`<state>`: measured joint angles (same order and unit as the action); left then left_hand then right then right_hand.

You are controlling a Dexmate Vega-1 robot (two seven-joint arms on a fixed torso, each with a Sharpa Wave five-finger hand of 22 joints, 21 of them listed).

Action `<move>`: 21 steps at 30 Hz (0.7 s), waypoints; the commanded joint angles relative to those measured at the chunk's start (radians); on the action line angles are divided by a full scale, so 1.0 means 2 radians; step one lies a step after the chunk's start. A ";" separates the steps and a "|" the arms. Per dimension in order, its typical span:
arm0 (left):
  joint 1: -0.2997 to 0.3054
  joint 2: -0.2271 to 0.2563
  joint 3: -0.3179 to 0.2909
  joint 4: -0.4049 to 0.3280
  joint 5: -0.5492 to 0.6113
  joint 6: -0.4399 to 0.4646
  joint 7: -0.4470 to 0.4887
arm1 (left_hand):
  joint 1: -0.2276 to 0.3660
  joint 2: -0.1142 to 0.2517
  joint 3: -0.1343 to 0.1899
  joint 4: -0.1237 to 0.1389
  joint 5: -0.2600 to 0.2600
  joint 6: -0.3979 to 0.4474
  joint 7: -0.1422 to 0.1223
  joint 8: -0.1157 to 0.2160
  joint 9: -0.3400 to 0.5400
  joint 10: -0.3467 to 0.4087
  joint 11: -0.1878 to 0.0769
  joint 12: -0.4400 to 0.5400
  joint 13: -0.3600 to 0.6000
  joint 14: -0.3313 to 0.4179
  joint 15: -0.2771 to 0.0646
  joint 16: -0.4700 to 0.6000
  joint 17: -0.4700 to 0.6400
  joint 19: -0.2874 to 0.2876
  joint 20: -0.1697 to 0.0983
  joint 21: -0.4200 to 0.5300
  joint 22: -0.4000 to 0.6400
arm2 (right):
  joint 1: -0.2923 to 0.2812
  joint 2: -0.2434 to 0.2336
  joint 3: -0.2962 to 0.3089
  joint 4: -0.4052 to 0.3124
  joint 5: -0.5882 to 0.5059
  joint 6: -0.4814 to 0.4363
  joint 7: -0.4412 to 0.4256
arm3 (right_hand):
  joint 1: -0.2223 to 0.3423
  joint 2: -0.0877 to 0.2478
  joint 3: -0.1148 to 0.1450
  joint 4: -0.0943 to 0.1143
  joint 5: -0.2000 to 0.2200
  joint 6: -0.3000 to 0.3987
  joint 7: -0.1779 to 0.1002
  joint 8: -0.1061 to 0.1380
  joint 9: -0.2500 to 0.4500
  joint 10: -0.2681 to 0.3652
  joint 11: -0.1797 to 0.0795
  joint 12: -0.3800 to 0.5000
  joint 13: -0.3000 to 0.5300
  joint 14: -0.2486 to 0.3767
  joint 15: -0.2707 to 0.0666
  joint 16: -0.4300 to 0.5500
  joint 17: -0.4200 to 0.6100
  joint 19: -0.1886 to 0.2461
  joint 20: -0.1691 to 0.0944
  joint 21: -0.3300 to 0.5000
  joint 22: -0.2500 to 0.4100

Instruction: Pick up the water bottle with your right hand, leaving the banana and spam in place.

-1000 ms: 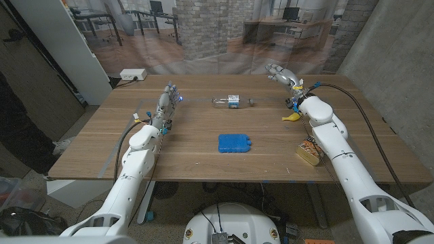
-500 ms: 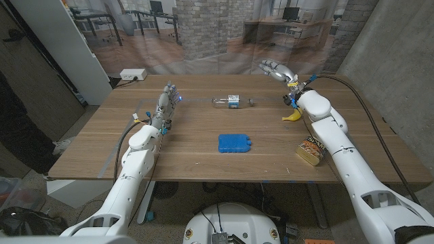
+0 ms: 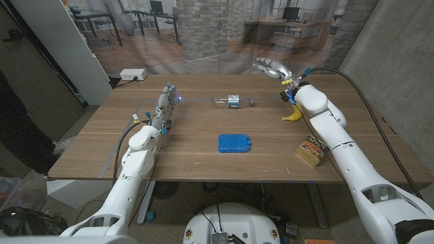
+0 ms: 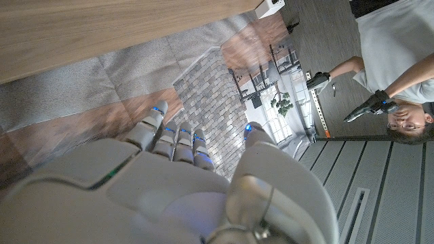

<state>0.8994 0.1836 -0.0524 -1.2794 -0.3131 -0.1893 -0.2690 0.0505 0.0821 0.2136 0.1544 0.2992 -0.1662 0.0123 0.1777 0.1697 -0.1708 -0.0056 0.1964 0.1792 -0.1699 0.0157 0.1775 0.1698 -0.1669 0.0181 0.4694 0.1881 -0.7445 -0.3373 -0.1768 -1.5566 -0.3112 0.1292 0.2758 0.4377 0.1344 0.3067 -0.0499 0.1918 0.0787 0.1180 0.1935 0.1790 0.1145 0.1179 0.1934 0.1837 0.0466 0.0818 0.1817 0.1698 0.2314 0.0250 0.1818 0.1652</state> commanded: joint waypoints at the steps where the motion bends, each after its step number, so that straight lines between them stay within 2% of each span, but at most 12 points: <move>1: -0.002 -0.002 -0.002 0.006 -0.001 -0.002 -0.002 | 0.002 0.019 0.001 -0.003 0.001 -0.053 0.000 0.002 0.002 -0.044 -0.001 0.002 0.002 -0.064 0.000 0.003 0.002 -0.042 0.000 -0.002 0.002 | 0.020 -0.008 -0.020 -0.001 -0.032 0.004 0.015 | 0.008 0.000 0.002 -0.005 -0.002 0.004 -0.001 0.000 0.003 0.001 0.000 0.001 0.001 0.005 0.001 0.002 0.002 0.005 -0.002 0.004 0.001; 21: -0.008 -0.003 -0.006 0.019 -0.002 -0.005 -0.007 | 0.003 0.019 0.001 -0.003 0.001 -0.053 0.000 0.002 0.002 -0.044 -0.001 0.002 0.002 -0.064 0.000 0.003 0.002 -0.042 0.000 -0.003 0.002 | 0.055 -0.017 -0.057 -0.002 -0.097 -0.005 0.044 | 0.017 0.002 0.006 -0.015 -0.003 0.003 -0.003 0.000 0.003 0.001 -0.006 0.001 0.002 0.006 -0.003 0.002 0.002 0.005 -0.004 0.003 0.001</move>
<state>0.8931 0.1791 -0.0615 -1.2581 -0.3169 -0.1957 -0.2761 0.0505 0.0820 0.2136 0.1544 0.2992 -0.1662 0.0123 0.1776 0.1696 -0.1708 -0.0055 0.1964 0.1792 -0.1699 0.0157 0.1775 0.1697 -0.1669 0.0181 0.4655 0.1881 -0.6718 -0.3598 -0.2517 -1.5604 -0.4343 0.1296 0.3358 0.4602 0.1328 0.3175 -0.0692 0.1918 0.0842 0.1124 0.1935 0.1790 0.1106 0.1141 0.1934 0.1836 0.0520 0.0764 0.1817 0.1698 0.2368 0.0196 0.1818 0.1652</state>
